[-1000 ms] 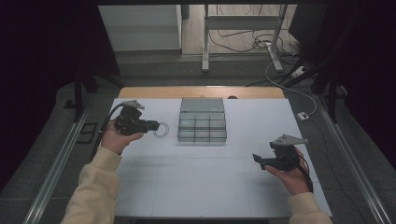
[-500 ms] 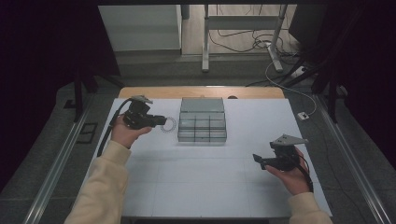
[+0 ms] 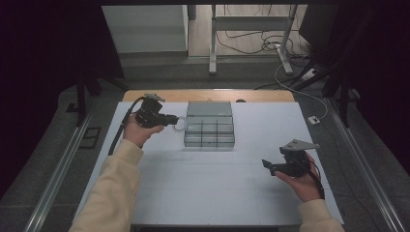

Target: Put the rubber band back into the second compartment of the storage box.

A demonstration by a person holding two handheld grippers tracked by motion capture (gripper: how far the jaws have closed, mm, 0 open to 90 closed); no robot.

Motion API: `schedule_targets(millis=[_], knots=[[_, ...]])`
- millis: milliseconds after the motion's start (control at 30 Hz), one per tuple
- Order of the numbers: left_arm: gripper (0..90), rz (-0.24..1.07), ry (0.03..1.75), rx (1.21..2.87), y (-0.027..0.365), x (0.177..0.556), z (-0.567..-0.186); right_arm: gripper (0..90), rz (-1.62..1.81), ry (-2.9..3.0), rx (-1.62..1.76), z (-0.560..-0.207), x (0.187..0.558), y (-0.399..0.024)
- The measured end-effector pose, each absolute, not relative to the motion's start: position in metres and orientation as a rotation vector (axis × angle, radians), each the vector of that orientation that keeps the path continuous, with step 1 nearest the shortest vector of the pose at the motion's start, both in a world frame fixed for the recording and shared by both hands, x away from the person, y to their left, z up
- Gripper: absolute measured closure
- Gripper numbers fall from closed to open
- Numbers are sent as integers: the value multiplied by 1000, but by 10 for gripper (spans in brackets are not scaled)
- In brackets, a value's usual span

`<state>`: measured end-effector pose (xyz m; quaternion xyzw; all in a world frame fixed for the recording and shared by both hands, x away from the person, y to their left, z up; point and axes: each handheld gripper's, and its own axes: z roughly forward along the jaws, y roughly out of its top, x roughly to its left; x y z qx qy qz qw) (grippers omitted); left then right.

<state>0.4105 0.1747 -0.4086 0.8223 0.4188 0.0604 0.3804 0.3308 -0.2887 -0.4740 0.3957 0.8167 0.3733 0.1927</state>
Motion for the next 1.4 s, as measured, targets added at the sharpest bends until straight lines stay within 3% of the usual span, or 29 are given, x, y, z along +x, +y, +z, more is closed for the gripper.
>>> schedule_targets(millis=[1400], knots=[[818,147,1100,2110,134,462,-408,144,1046,2290,1118,-475,331,-289]])
